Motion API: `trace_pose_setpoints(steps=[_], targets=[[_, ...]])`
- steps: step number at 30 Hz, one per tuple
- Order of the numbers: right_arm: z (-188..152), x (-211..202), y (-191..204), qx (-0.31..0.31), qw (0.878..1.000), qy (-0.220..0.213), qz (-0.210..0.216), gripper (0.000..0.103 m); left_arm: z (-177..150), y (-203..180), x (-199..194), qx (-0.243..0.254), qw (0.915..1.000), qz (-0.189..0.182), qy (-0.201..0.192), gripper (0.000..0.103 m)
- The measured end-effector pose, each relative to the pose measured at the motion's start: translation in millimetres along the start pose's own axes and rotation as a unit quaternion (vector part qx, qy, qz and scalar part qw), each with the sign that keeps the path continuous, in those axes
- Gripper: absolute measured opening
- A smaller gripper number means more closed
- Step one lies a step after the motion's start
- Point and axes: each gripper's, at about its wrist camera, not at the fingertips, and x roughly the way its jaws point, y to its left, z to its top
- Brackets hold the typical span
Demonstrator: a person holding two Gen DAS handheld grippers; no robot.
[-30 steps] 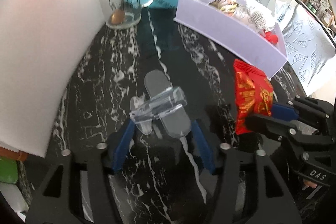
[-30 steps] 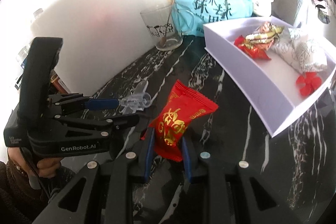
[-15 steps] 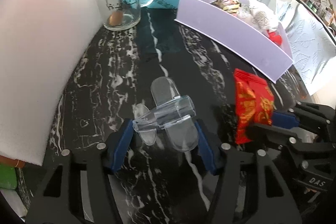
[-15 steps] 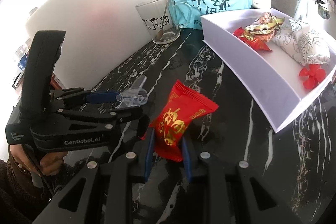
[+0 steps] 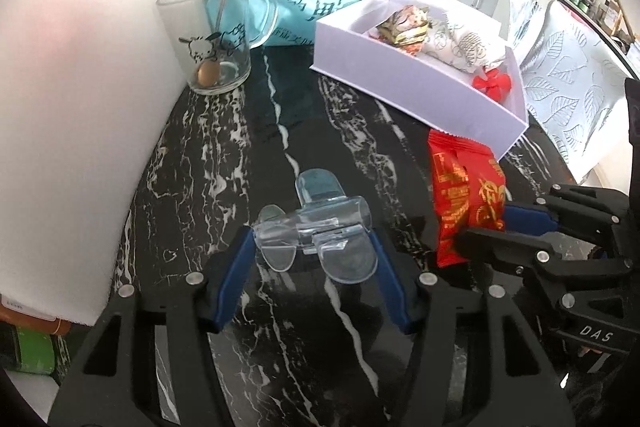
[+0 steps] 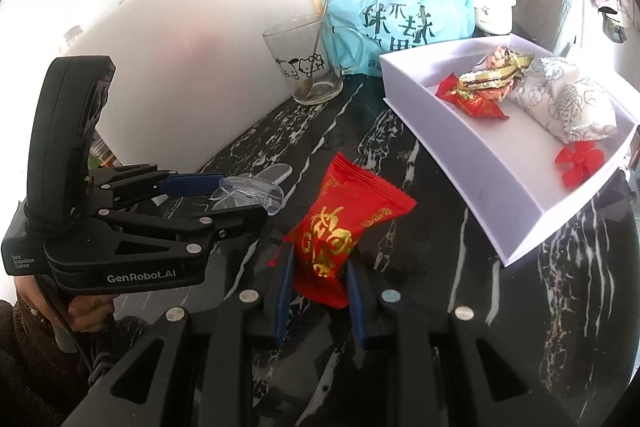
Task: Organize objects
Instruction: 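Lift the red packet with the right gripper while the left gripper lifts the clear toy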
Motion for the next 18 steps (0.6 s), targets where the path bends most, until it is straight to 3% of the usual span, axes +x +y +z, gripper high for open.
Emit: trace_pose_setpoints(steps=[18], targets=[[-18.2,-61.9,-15.6,0.035,0.997,-0.038,-0.052,0.025,23.3,-63.0,-20.2,0.076,0.9960,-0.042,-0.021,0.057]])
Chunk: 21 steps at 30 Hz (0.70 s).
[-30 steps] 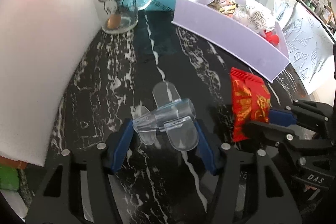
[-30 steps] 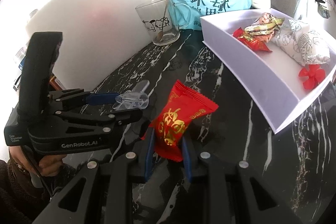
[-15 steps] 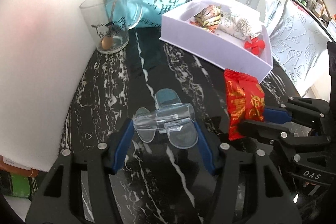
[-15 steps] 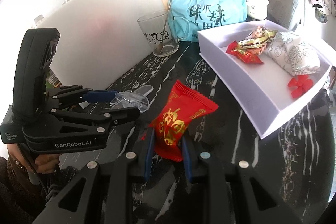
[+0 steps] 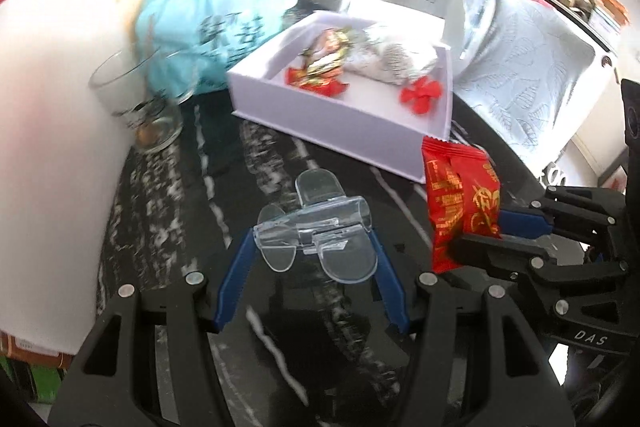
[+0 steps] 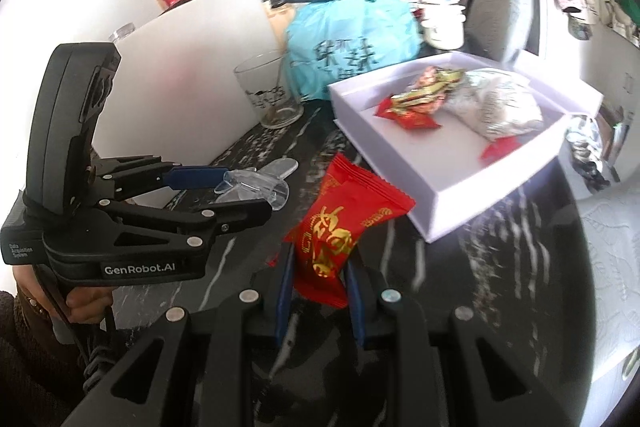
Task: Organize objects
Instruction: 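Carry the red packet with the right gripper while the left gripper carries the clear toy over the box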
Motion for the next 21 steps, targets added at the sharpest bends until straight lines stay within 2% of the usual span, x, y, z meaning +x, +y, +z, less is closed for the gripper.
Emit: trace_pose_setpoints(steps=[11,21], targets=[[-15.4,-26.3,-26.9,0.032,0.999,-0.011,-0.029,0.025,12.0,-46.3,6.5,0.053,0.9979,-0.036,0.004,0.057],[-10.4,-35.6,-44.8,0.044,0.998,-0.018,-0.035,0.025,29.6,-71.6,10.5,0.083,0.9952,-0.052,0.000,0.057]])
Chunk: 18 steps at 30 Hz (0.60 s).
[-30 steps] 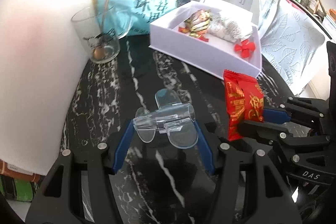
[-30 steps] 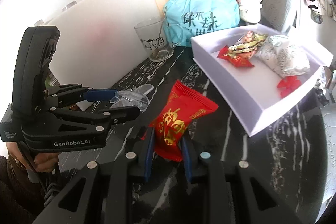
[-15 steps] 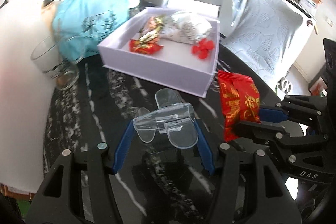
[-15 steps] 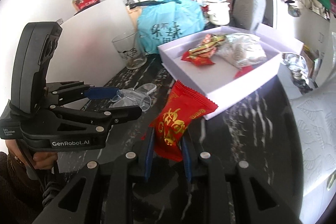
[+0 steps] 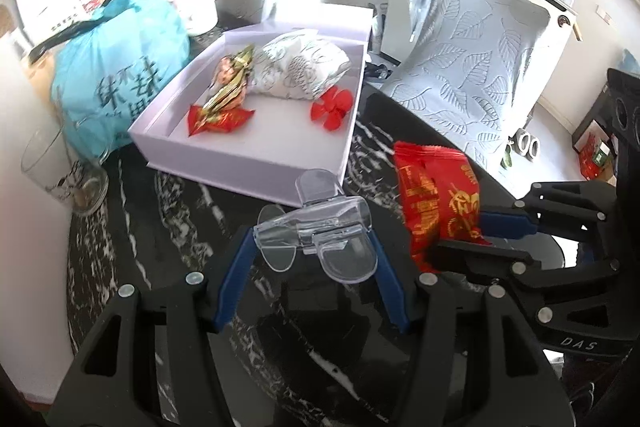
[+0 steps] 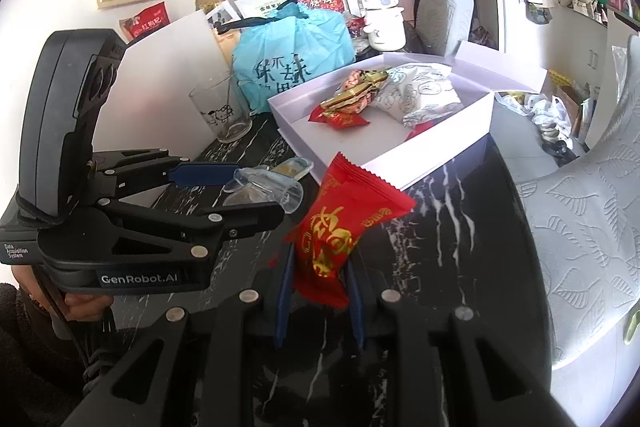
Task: Organize objects
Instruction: 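Carry the red packet with the right gripper while the left gripper carries the clear toy over the box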
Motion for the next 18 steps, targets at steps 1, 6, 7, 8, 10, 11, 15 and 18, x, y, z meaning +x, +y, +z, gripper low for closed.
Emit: trace_pose_setpoints(steps=[1,6,7,8,10,11,15,18], targets=[[1.1,0.0,-1.4,0.000,1.000,0.000,0.000,0.025,1.9,-0.9,0.8,0.002,1.0000,-0.001,0.000,0.057],[10.8,2.2,-7.9,-0.002,1.000,0.000,-0.005,0.025,14.6,-0.4,6.9,0.008,1.0000,-0.001,0.001,0.057],[13.4,3.3,-9.1,-0.004,1.000,0.000,-0.006,0.025,18.6,0.9,8.8,0.009,1.0000,0.001,0.001,0.057],[15.5,4.3,-9.6,-0.006,1.000,0.001,-0.006,0.025,21.9,2.0,9.6,0.009,1.0000,0.003,0.001,0.057],[21.2,7.2,-11.3,-0.009,1.000,0.002,-0.006,0.025,28.2,5.6,11.2,0.009,0.9999,0.005,-0.002,0.057],[23.7,8.4,-12.0,-0.010,1.000,0.002,-0.005,0.025,30.6,6.7,11.5,0.010,0.9999,0.007,-0.003,0.057],[37.9,14.1,-14.5,-0.019,1.000,0.002,-0.002,0.025,43.7,12.8,12.6,0.012,0.9998,0.010,-0.012,0.057],[50.0,17.4,-15.9,-0.030,1.000,-0.001,-0.007,0.025,51.2,18.9,15.7,0.010,0.9998,0.009,-0.015,0.057]])
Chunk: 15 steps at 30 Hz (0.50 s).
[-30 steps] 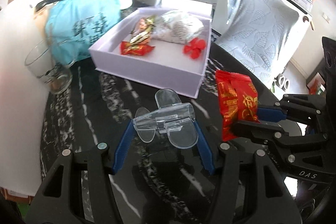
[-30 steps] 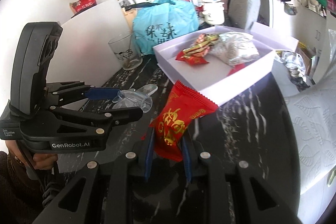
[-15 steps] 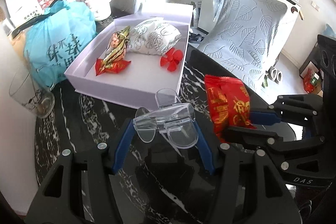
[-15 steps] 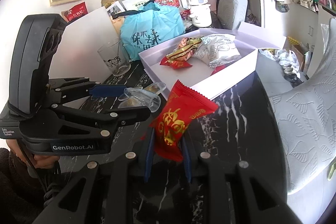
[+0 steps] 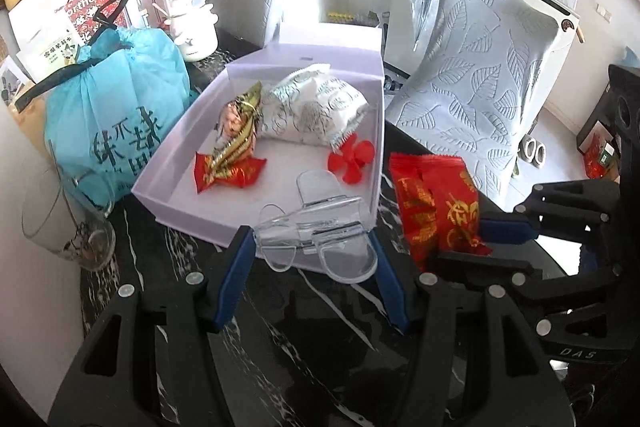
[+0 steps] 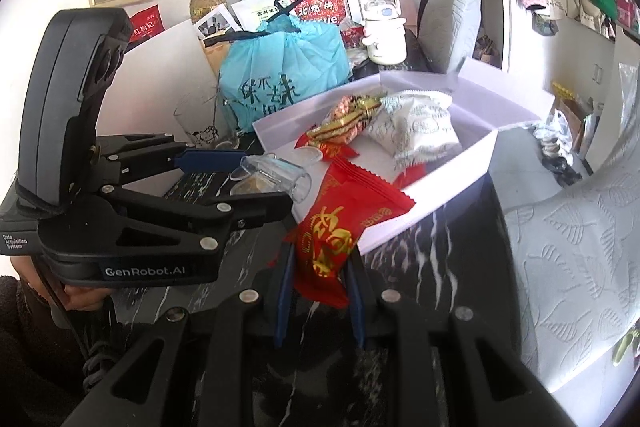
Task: Organize objects
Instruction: 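Carry the red packet with the right gripper while the left gripper carries the clear toy over the box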
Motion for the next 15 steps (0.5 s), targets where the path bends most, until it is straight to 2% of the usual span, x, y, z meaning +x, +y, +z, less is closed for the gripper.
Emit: trace_pose_setpoints(steps=[15], targets=[[55.6,27.2,-15.5,-0.017,1.000,-0.007,-0.017,0.025,43.0,31.8,29.3,-0.005,0.9999,0.008,-0.013,0.057]])
